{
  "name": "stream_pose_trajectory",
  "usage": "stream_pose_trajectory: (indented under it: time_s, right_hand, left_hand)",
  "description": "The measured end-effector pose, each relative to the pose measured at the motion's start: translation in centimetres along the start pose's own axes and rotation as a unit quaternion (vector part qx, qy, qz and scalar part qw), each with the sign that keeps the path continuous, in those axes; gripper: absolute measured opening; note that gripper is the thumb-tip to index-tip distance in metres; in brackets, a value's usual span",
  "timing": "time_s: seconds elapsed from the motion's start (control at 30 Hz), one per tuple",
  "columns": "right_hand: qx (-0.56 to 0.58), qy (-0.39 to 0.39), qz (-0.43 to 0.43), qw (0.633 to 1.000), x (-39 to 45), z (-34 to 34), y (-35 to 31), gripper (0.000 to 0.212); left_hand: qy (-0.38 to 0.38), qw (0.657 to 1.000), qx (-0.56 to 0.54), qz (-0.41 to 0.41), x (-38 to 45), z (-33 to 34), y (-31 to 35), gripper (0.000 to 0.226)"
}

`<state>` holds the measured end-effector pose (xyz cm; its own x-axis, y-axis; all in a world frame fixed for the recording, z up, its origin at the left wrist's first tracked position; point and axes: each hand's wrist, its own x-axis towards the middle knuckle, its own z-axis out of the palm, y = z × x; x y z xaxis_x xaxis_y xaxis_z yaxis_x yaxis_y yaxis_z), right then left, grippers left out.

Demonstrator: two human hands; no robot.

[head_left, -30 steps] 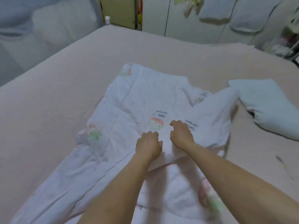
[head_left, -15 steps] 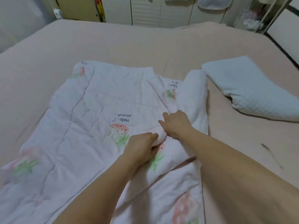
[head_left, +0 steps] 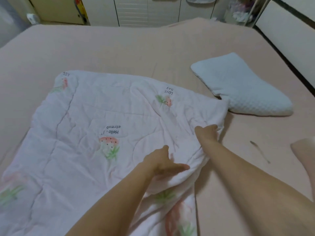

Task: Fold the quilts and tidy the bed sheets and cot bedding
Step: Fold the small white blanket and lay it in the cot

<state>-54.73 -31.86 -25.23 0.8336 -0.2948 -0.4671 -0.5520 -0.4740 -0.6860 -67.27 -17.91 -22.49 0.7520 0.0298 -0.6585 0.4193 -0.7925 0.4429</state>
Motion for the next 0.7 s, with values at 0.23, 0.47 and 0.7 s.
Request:
stream_pose_trajectory:
  time_s: [0.23, 0.47, 0.7]
  right_hand:
    - [0.132, 0.096, -0.208, 0.964, -1.4, 0.2, -4.7, 0.027]
    - [0.149, -0.023, -0.171, 0.974, -5.5, 9.0, -12.5, 0.038]
    - [0.220, -0.103, -0.232, 0.942, -10.9, 22.6, -23.9, 0.030]
  left_hand:
    - [0.297, 0.948, -0.052, 0.102, -0.7, -1.5, -2.0, 0.022]
    - [0.490, 0.867, 0.013, 0.086, -2.9, -11.0, -9.6, 0.030]
    - [0.580, 0.814, 0.004, -0.020, -2.5, -20.8, -20.6, 0.026]
